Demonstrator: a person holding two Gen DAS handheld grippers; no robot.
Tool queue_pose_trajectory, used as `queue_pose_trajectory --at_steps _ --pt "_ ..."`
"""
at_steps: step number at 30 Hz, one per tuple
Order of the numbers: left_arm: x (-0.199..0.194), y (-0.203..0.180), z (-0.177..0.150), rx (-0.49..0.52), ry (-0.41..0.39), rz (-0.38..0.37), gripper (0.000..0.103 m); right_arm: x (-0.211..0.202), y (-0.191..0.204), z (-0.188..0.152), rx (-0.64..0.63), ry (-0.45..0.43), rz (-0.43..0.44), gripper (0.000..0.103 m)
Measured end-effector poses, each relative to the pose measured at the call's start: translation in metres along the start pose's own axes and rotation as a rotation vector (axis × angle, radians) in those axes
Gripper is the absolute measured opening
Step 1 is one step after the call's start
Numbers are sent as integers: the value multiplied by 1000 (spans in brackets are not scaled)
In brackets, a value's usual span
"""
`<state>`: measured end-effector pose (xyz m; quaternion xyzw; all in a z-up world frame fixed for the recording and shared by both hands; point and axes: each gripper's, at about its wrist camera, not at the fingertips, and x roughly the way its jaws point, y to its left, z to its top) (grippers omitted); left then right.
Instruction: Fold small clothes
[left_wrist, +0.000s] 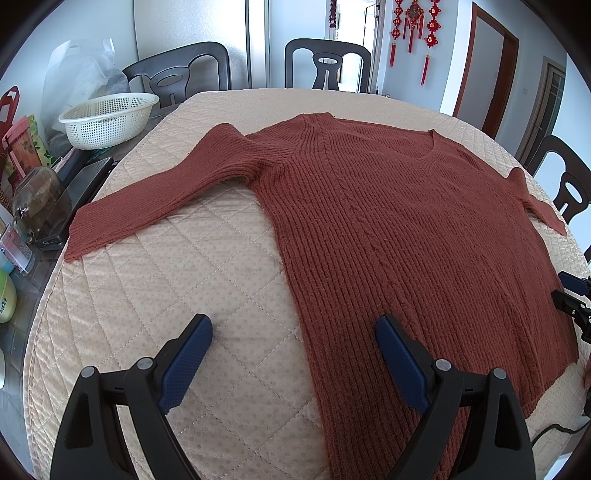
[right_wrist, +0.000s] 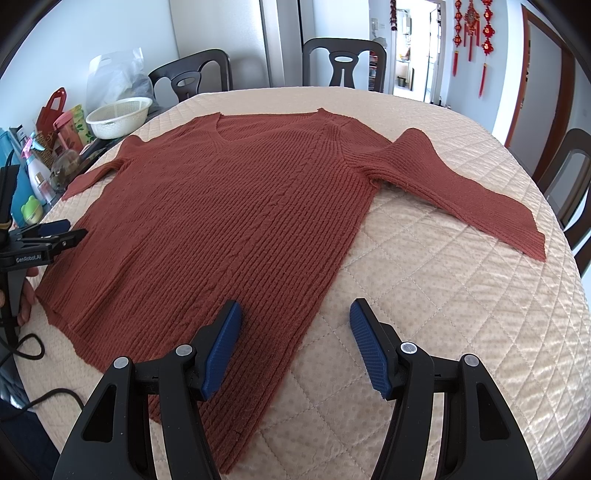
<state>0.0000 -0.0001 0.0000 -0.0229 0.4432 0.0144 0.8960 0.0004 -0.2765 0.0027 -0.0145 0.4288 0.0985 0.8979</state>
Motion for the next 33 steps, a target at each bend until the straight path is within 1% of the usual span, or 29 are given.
queue_pose_trajectory --at_steps 33 --pt "0 0 0 0 0 0 92 0 -2 -2 -2 0 -5 62"
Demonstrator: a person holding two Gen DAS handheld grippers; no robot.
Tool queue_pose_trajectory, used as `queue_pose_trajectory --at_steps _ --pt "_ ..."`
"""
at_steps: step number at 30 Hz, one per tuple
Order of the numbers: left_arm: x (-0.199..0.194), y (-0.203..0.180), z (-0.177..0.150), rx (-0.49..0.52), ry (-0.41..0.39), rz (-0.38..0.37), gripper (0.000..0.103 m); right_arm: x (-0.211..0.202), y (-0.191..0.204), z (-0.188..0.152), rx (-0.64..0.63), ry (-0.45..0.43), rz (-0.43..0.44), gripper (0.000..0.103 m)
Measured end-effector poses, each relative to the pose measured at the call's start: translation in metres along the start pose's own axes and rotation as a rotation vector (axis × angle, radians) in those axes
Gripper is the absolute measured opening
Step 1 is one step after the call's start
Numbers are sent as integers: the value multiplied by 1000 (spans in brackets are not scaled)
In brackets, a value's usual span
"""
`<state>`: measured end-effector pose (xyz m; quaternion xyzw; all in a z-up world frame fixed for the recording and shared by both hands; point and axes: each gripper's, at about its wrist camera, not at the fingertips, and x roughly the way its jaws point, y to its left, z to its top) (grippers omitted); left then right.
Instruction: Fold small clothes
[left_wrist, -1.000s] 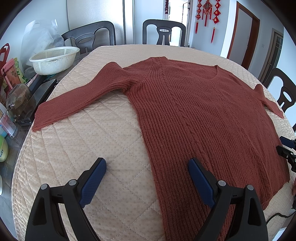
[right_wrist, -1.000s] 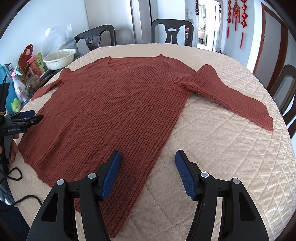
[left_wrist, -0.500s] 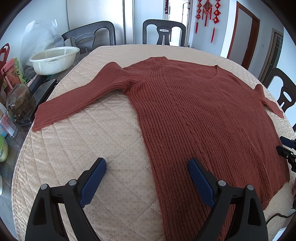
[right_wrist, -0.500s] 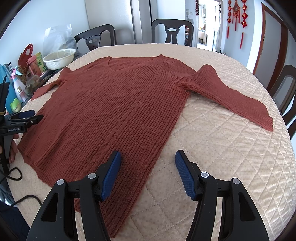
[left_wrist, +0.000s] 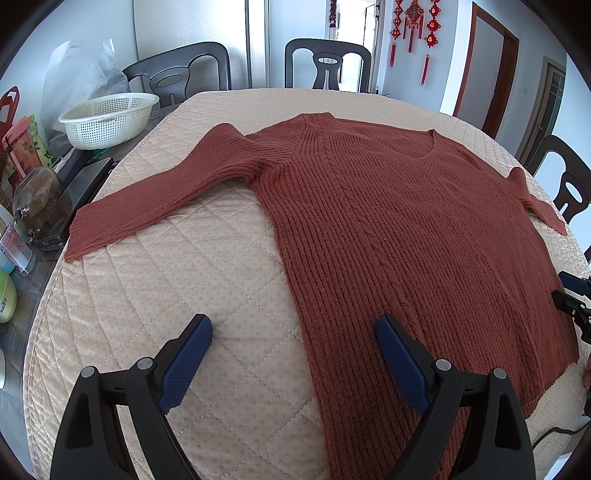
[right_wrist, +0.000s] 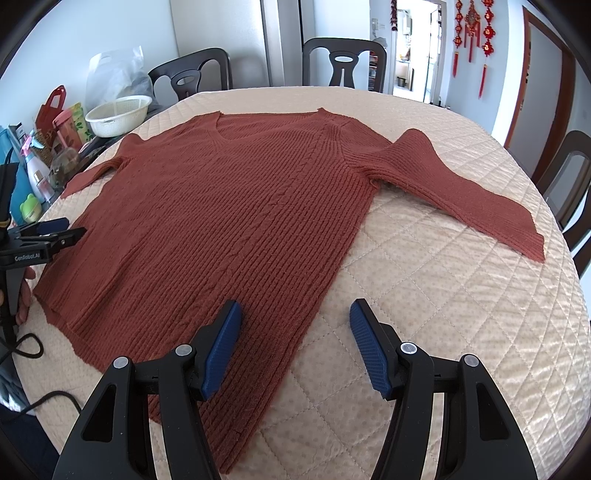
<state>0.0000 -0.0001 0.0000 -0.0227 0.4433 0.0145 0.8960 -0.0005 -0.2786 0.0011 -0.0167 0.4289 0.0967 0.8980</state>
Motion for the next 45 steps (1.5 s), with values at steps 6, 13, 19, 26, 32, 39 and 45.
queue_pose_trajectory --at_steps 6,13,19,26,32,39,45 --pt "0 0 0 0 0 -1 92 0 0 0 0 1 1 62" --pt "0 0 0 0 0 0 92 1 0 -2 -2 3 -10 62" --pt "0 0 0 0 0 0 92 1 1 -3 0 2 -10 62" --pt "0 0 0 0 0 0 92 1 1 -2 -1 2 -11 62" --pt "0 0 0 -1 0 -1 92 2 2 -2 -1 3 -12 62" --pt "0 0 0 -5 2 -4 91 1 1 0 6 25 -26 62" --pt "-8 6 3 -25 -6 -29 89 -6 3 4 -8 18 -17 62"
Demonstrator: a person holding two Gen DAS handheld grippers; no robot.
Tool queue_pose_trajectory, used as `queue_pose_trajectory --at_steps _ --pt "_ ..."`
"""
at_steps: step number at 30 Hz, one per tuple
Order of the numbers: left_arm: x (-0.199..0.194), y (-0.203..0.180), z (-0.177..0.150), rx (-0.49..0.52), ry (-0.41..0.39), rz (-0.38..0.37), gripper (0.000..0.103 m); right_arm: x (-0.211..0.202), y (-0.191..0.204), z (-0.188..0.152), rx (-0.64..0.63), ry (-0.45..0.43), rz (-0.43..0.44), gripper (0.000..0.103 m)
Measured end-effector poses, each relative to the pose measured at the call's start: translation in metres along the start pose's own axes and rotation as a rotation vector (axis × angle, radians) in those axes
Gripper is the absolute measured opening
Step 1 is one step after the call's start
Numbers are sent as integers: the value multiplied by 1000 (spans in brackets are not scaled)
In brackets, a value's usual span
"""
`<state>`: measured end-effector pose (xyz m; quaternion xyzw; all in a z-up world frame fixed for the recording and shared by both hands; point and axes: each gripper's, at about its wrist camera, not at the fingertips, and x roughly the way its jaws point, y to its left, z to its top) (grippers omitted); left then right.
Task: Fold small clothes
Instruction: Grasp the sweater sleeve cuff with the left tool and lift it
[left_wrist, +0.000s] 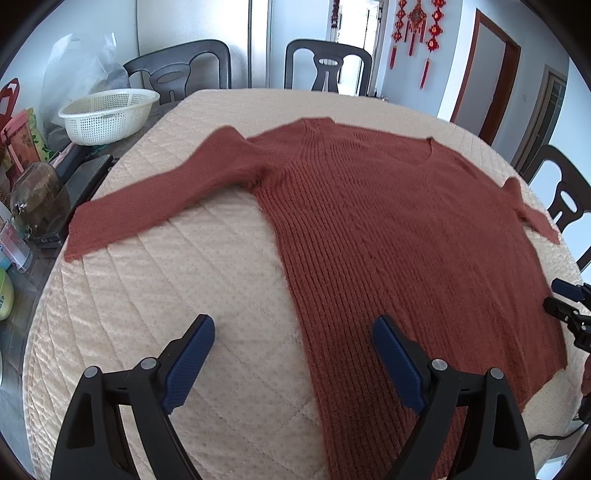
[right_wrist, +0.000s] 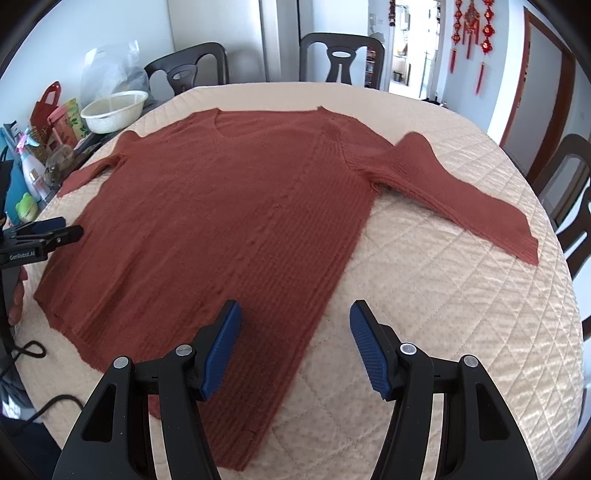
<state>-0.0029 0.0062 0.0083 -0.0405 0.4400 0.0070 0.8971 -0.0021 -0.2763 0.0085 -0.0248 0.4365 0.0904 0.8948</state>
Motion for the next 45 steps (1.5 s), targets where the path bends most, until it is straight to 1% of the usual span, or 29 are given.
queue_pose_trajectory --at_steps 3,7,13,15,16,17,18,20,22,24,25,27,28,29,32,36,39,40,41,42,45 --pt "-7 9 12 -2 -40 20 89 0 2 7 -15 -17 17 62" --pt "-3 36 28 -51 -68 71 89 7 7 22 -43 -18 9 62" --pt "4 99 51 -154 -122 222 89 18 12 44 -45 -34 22 62" --pt "12 122 58 -200 -126 273 89 21 12 49 -43 -40 30 62" --pt "17 129 59 -217 -117 285 89 24 14 52 -44 -39 33 62" --pt "24 138 61 -237 -98 290 87 26 14 54 -45 -38 35 62" --pt "31 143 62 -250 -79 286 83 29 15 56 -47 -36 35 62" --pt "46 151 62 -265 -23 276 78 33 17 60 -50 -30 37 62" --pt "48 149 63 -248 -36 284 76 37 17 63 -53 -21 42 62" --pt "47 147 64 -236 -44 267 63 41 18 64 -55 -10 44 62" --pt "47 146 65 -234 -46 261 58 44 18 63 -54 -4 45 62" --pt "46 145 67 -218 -47 229 25 49 17 62 -49 12 48 62" --pt "45 143 68 -217 -43 213 18 49 16 61 -51 5 47 62" --pt "44 143 72 -220 -39 195 14 49 17 61 -57 -1 45 62" --pt "39 136 81 -226 -51 101 12 51 20 60 -71 -7 31 62" --pt "20 104 102 -189 -119 -55 11 52 20 61 -73 -6 27 62" --pt "9 65 121 -130 -164 -183 11 53 20 61 -73 -5 27 62" --pt "8 50 127 -109 -172 -235 9 53 20 61 -74 -5 25 62" --pt "10 34 133 -89 -170 -294 8 53 21 61 -75 -5 24 62" --pt "13 19 137 -69 -164 -337 8 53 21 61 -75 -5 23 62" --pt "30 -26 146 12 -143 -420 8 54 21 61 -73 -6 26 62"
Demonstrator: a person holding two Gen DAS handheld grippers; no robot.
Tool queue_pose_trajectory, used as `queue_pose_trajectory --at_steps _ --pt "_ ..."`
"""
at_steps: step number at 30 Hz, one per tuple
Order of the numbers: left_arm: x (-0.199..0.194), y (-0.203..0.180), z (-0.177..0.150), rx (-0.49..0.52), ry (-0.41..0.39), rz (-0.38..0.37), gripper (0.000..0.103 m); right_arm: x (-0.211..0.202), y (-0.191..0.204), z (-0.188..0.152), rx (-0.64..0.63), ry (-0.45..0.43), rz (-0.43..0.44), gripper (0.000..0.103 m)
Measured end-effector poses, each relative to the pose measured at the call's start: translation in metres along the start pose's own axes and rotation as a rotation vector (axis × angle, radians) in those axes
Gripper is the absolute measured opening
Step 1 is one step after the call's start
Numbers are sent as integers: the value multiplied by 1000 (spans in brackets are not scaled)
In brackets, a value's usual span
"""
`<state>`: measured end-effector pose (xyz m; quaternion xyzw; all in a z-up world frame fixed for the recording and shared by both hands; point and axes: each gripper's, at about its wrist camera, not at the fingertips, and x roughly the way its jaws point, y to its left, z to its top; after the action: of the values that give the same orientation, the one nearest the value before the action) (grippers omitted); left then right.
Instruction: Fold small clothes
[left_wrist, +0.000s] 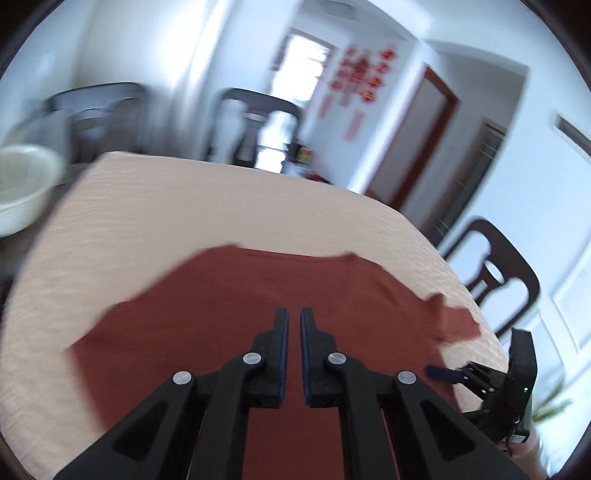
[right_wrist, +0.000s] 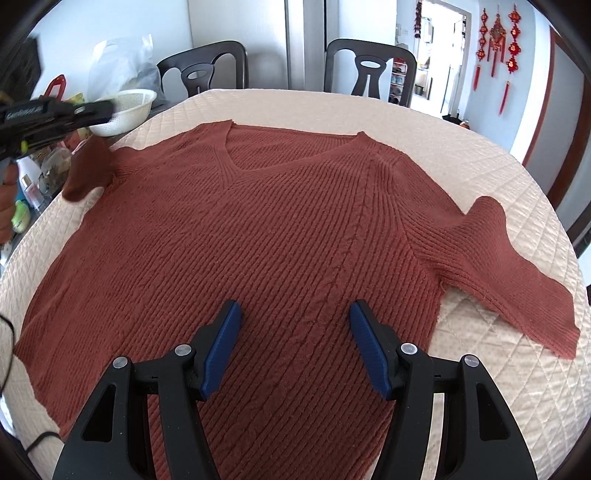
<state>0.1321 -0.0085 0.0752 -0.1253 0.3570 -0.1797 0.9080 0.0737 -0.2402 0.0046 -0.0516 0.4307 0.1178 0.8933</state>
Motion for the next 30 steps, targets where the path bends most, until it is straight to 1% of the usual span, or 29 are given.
queue_pose_trajectory --at_steps 2,4,6,7,8,9,10,12,13,14,16,17,19,21,23,26,28,30 --pt "25 -13 -1 7 55 -61 8 1 0 0 4 0 4 62" --pt "37 -20 -4 3 94 -91 8 1 1 0 4 0 4 62" --pt "29 -20 -6 5 70 -110 9 1 1 0 5 0 5 62" --pt "22 -19 -7 10 51 -98 10 1 1 0 5 0 4 62" --pt "11 -14 -8 11 31 -71 16 1 1 0 3 0 3 62" --pt "1 -6 -11 6 14 -34 26 2 2 0 2 0 1 62" --pt "-9 3 -13 -1 -6 10 31 2 3 0 1 0 -1 62" --pt "-30 25 -19 -13 -42 103 44 2 3 1 2 0 1 62" --pt "-42 39 -23 -25 -56 149 46 2 2 1 6 -1 6 62" --pt "-44 48 -25 -37 -61 184 48 2 2 2 11 -2 14 62" --pt "-54 77 -31 -74 -61 259 49 -1 2 3 9 0 26 62" --pt "-52 86 -34 -96 -59 295 49 -4 2 7 8 -4 33 62" --pt "-54 108 -38 -148 -64 332 49 -15 8 18 11 -44 78 62" --pt "-52 124 -43 -198 -70 345 49 -24 20 36 5 -84 151 62" --pt "-48 132 -46 -237 -76 334 49 -22 37 51 -2 -93 222 62" --pt "-39 135 -55 -264 -77 285 49 0 72 72 -53 -44 302 62" --pt "-34 131 -59 -250 -72 263 49 16 96 84 -100 -22 341 62" --pt "-31 128 -62 -234 -73 235 49 37 114 96 -106 23 400 61"
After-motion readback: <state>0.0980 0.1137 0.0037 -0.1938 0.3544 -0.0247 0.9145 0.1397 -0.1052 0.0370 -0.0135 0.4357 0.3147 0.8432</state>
